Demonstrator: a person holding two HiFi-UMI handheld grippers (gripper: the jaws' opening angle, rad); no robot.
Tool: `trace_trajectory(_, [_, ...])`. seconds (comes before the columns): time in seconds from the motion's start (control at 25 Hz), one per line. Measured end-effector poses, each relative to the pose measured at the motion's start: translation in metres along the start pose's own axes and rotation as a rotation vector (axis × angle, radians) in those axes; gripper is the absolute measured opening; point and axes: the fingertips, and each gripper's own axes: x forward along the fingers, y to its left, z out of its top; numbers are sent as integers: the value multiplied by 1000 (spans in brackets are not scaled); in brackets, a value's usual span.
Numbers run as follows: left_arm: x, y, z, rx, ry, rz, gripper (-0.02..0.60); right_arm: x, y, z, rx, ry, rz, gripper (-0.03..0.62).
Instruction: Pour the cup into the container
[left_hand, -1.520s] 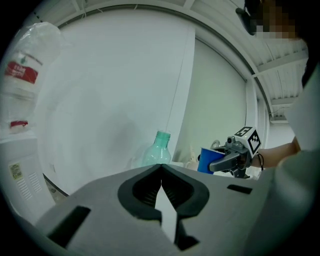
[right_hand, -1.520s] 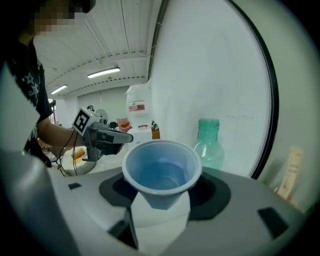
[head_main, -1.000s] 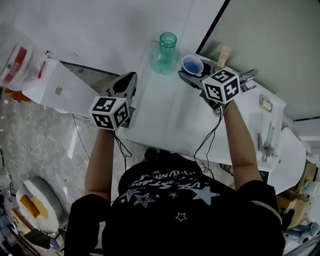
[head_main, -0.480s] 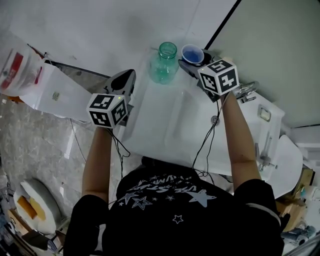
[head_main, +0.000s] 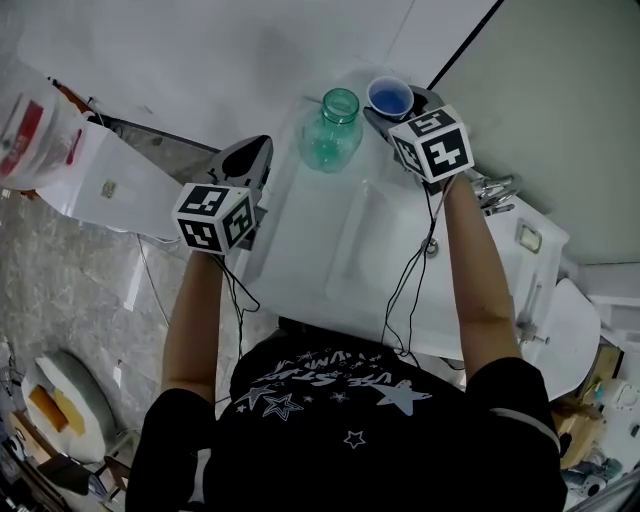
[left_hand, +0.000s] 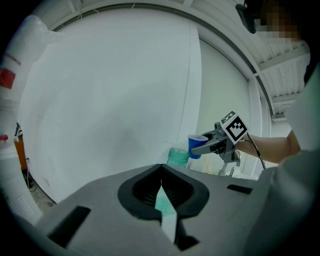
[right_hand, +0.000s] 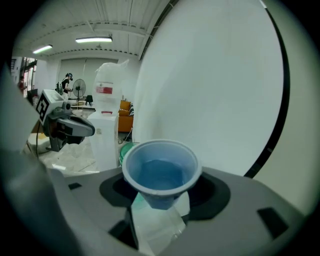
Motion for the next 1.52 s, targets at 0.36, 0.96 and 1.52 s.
trace_trajectory(0.36, [2,8,-2,-10,1,7,11,13,-9,2,-106,73,-92,268])
trace_trajectory(0.96, [8,16,-11,-34,13,0,11,23,-15,7,-319,162,-189,270])
trace_trajectory(1.52, [13,18,-18,-46,19,-18,11,29,-14,12,-468,190,-262,270])
